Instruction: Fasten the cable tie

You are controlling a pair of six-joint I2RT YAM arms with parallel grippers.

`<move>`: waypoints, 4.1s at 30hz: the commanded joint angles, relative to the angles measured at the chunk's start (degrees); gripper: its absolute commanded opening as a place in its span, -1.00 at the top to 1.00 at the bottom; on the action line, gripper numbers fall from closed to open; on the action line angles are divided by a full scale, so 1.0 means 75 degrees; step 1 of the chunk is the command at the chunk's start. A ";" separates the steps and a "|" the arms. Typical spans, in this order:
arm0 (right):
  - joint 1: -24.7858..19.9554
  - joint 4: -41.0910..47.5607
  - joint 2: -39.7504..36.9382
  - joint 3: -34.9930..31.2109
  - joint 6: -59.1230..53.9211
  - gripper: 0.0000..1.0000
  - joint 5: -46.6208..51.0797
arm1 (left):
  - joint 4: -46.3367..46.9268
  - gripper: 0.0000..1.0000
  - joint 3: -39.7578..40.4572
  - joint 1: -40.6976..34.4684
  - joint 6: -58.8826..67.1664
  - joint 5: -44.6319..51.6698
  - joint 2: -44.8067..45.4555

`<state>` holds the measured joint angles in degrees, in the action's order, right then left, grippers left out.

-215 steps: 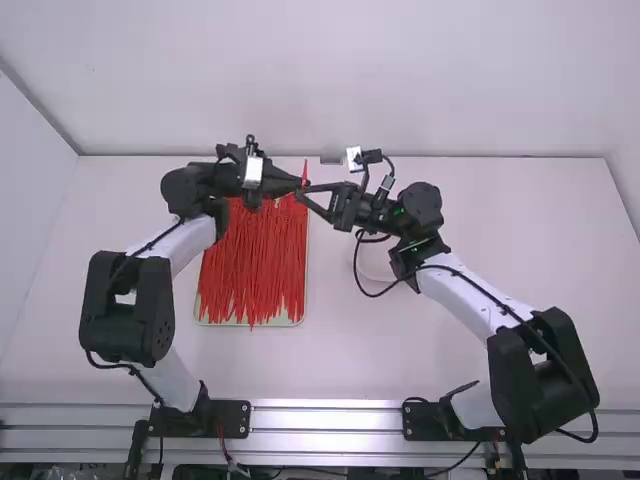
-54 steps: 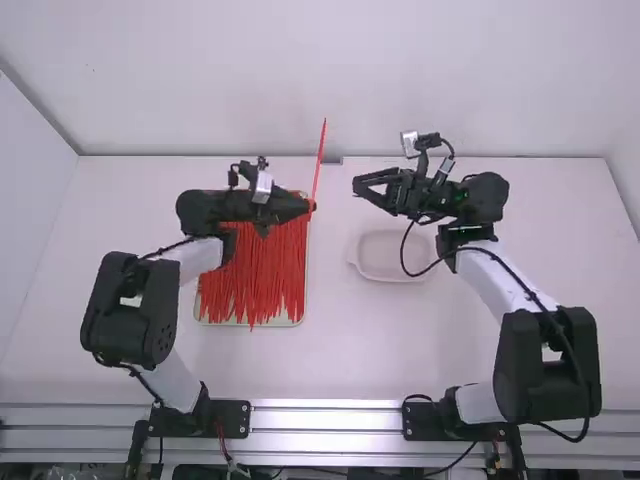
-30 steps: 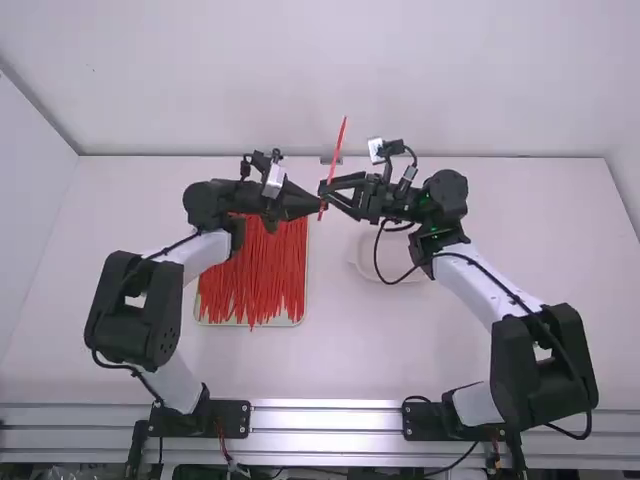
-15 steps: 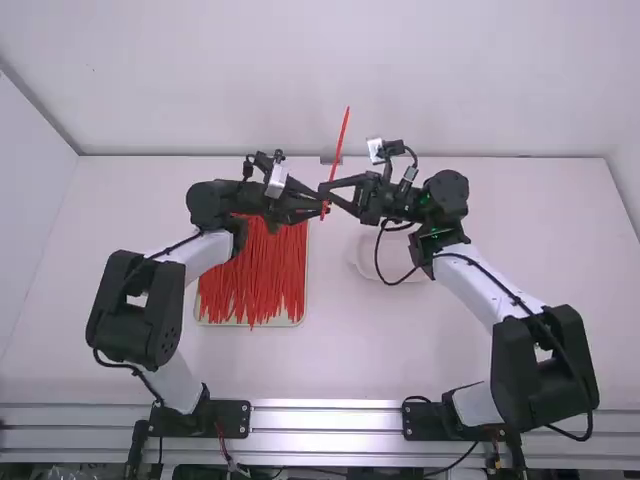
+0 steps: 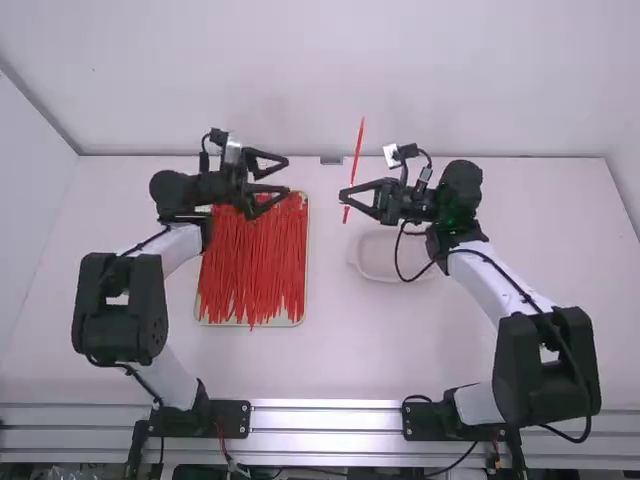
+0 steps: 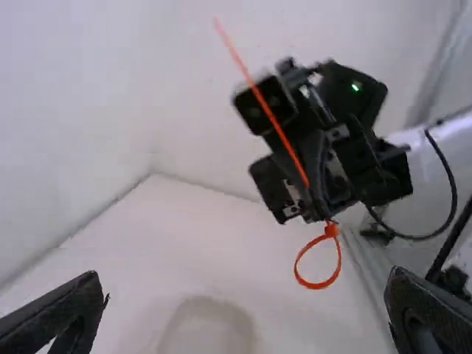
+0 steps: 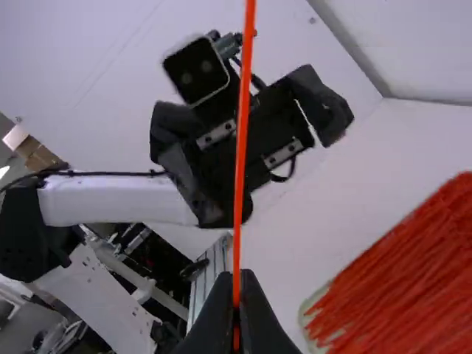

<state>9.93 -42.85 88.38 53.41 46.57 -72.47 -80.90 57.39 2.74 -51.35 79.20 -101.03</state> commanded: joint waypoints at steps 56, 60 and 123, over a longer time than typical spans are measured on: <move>-0.0026 0.7542 -0.0122 0.0050 -0.5214 1.00 0.7067 | 1.4053 -0.99 0.0163 0.0233 0.7350 -0.3386 0.0944; -0.0050 0.7481 -0.0122 -0.0082 -0.5211 1.00 0.7099 | 1.4318 -0.99 0.0163 0.0236 0.7399 -0.3634 0.1110; 0.0061 0.4794 -0.0122 -0.1775 -0.4986 0.61 0.8472 | 1.4449 -0.99 0.0154 0.0230 0.7455 -0.3687 0.1145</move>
<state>10.39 -6.74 88.38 40.36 8.95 -9.15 27.40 57.39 4.71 3.95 50.89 -93.91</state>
